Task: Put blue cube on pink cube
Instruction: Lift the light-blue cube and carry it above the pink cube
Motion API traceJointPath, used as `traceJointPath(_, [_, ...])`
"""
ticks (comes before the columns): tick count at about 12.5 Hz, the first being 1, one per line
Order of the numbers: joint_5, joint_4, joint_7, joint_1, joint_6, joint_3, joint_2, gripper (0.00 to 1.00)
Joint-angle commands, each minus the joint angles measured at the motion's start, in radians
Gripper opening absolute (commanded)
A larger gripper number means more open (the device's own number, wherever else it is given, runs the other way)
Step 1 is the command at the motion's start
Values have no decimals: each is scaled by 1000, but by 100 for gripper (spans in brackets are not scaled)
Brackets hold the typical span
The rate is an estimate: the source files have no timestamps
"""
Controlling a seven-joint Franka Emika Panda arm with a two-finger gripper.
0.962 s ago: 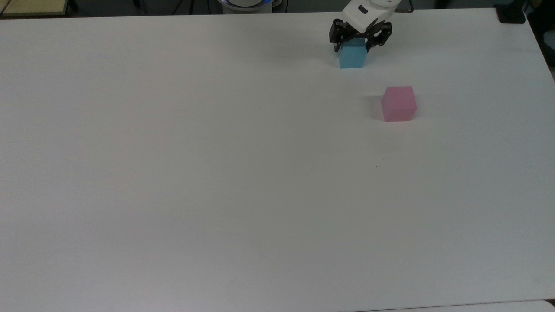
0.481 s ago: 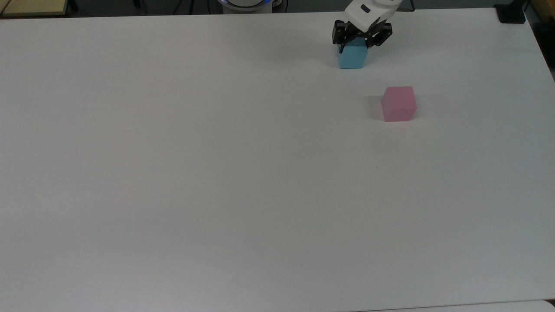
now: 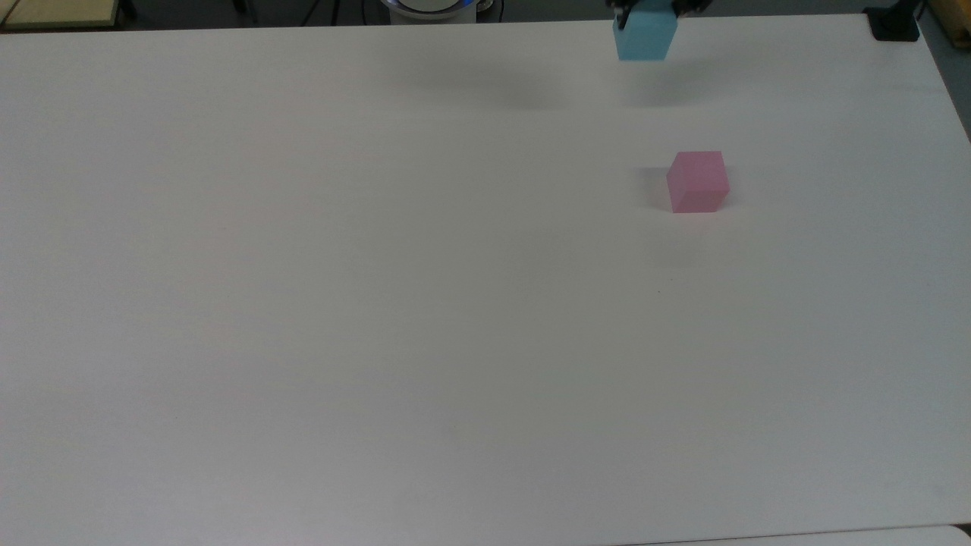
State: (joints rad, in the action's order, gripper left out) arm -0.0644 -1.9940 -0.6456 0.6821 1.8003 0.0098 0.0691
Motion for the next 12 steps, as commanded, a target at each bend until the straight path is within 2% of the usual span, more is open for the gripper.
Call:
traceJointPath(1, [-9,139,41,1,-113,-13,-17,20])
traceJointPath(3, [-6,178,58,-7,-113,-16,-38,21])
traceJointPath(5, [1,260,81,-29,-113,-14,-89,21])
traceJointPath(9, [20,519,126,-68,-173,-16,-325,21])
traceJointPath(12, [26,650,136,-75,-165,-16,-445,21])
